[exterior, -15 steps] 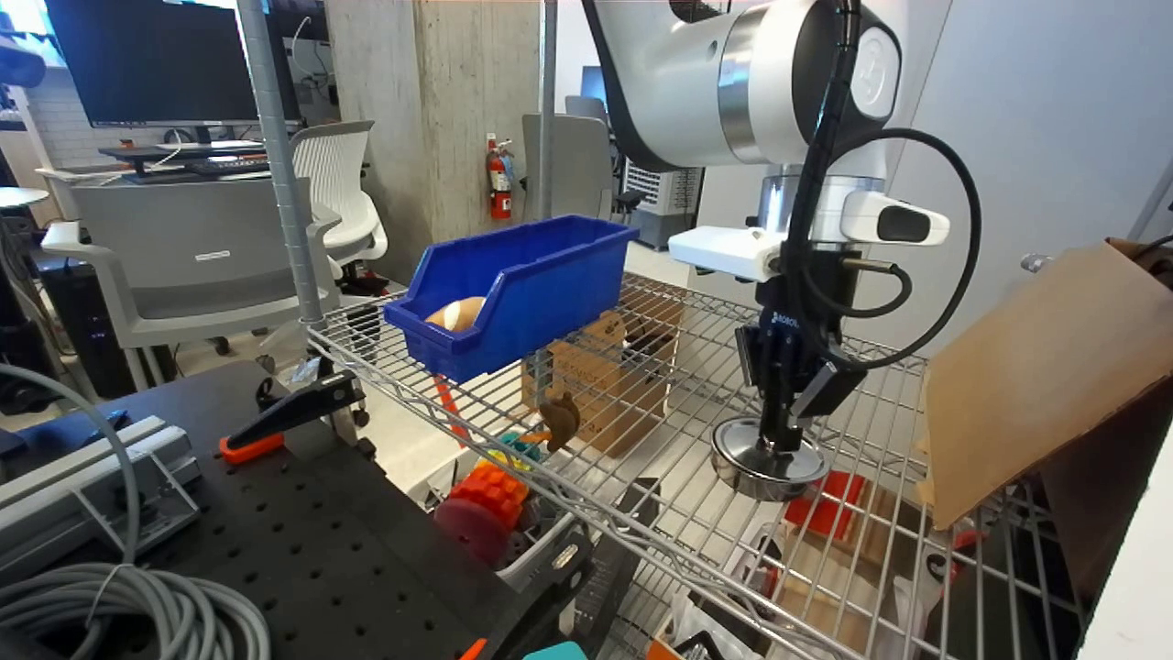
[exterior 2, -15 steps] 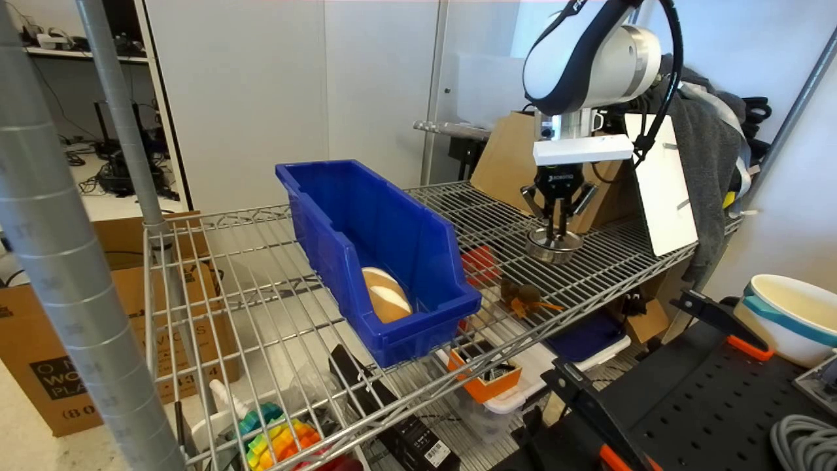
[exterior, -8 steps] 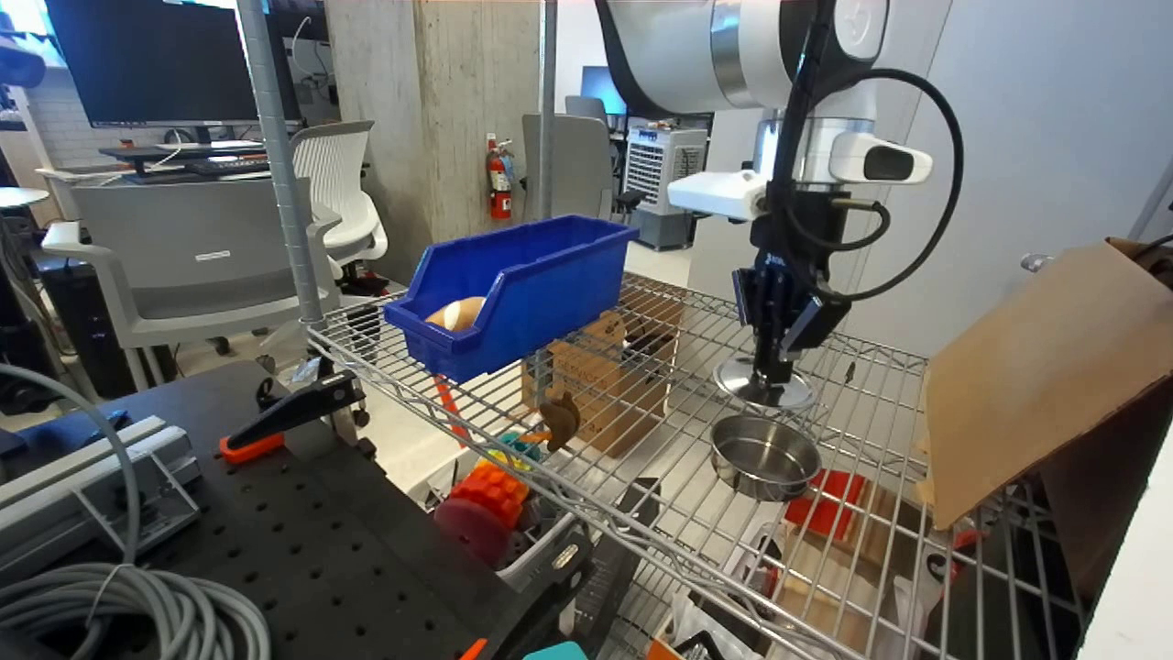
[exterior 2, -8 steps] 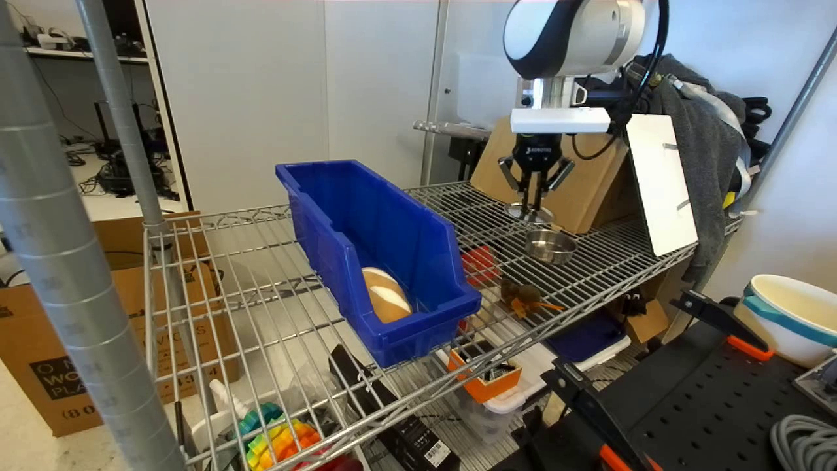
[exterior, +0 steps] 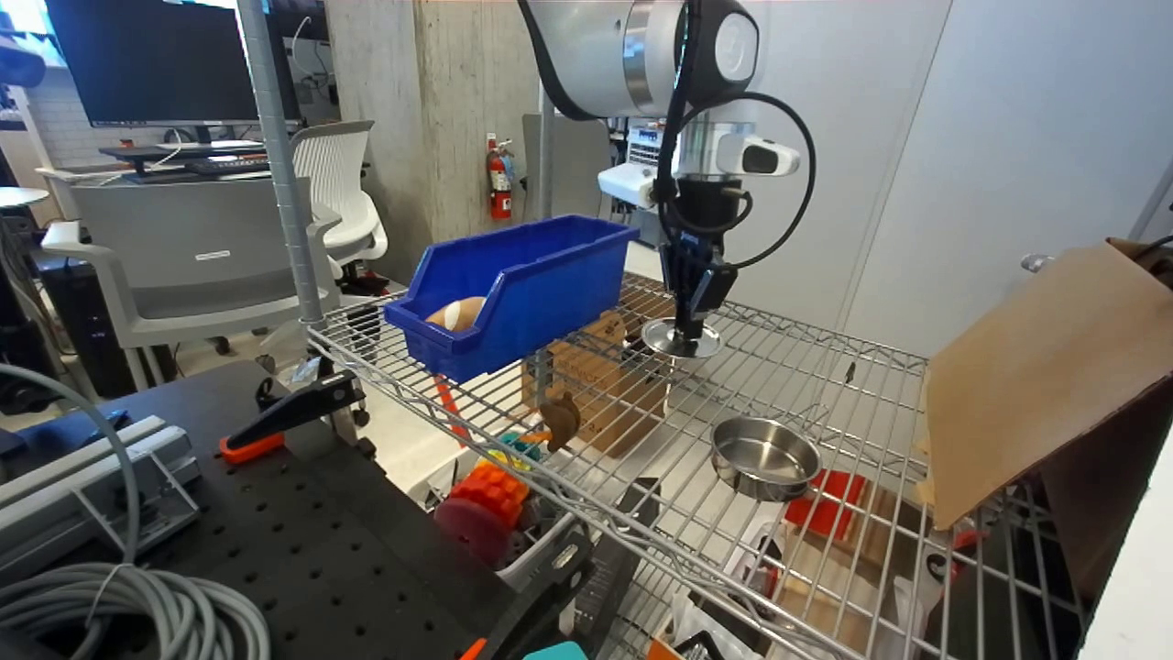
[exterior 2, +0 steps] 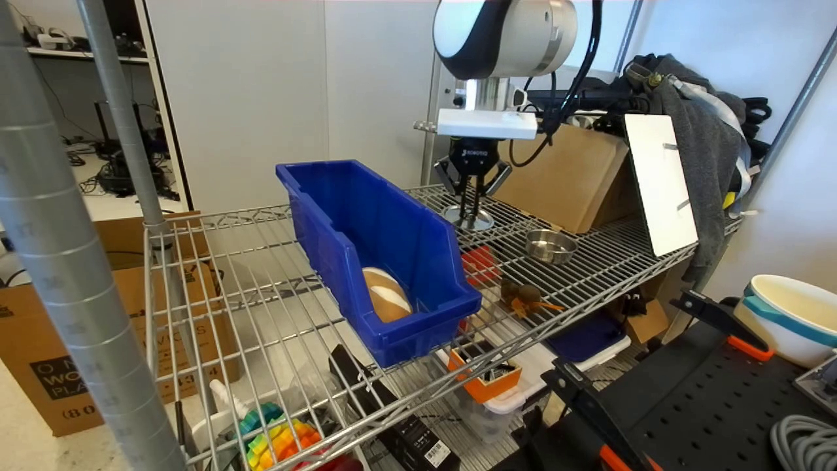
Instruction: Remove the lid from the silver pot
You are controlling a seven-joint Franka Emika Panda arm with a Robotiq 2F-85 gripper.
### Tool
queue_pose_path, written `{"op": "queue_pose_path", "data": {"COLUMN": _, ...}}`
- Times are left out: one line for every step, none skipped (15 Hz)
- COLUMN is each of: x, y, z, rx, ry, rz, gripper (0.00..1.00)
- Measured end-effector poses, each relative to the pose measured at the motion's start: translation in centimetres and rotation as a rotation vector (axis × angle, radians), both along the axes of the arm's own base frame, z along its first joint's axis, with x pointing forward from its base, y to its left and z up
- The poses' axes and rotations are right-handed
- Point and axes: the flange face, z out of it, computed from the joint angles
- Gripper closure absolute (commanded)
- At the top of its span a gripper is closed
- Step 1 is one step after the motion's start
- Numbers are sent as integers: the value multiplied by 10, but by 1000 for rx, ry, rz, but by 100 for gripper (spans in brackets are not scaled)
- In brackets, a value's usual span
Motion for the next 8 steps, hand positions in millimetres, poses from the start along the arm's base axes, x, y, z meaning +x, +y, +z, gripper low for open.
{"op": "queue_pose_path", "data": {"x": 2, "y": 9, "z": -9, "rx": -1, "ry": 3, "rz": 0, "gripper": 95}}
{"op": "queue_pose_path", "data": {"x": 5, "y": 15, "z": -18, "rx": -2, "ry": 6, "rz": 0, "gripper": 95}}
{"op": "queue_pose_path", "data": {"x": 7, "y": 20, "z": -27, "rx": -4, "ry": 9, "rz": -2, "gripper": 95}}
{"op": "queue_pose_path", "data": {"x": 8, "y": 22, "z": -35, "rx": -7, "ry": 12, "rz": -4, "gripper": 95}}
{"op": "queue_pose_path", "data": {"x": 10, "y": 23, "z": -43, "rx": -9, "ry": 15, "rz": -8, "gripper": 71}}
{"op": "queue_pose_path", "data": {"x": 12, "y": 24, "z": -50, "rx": -11, "ry": 17, "rz": -11, "gripper": 53}}
{"op": "queue_pose_path", "data": {"x": 14, "y": 23, "z": -56, "rx": -13, "ry": 19, "rz": -13, "gripper": 47}}
{"op": "queue_pose_path", "data": {"x": 17, "y": 23, "z": -57, "rx": -14, "ry": 16, "rz": -15, "gripper": 41}}
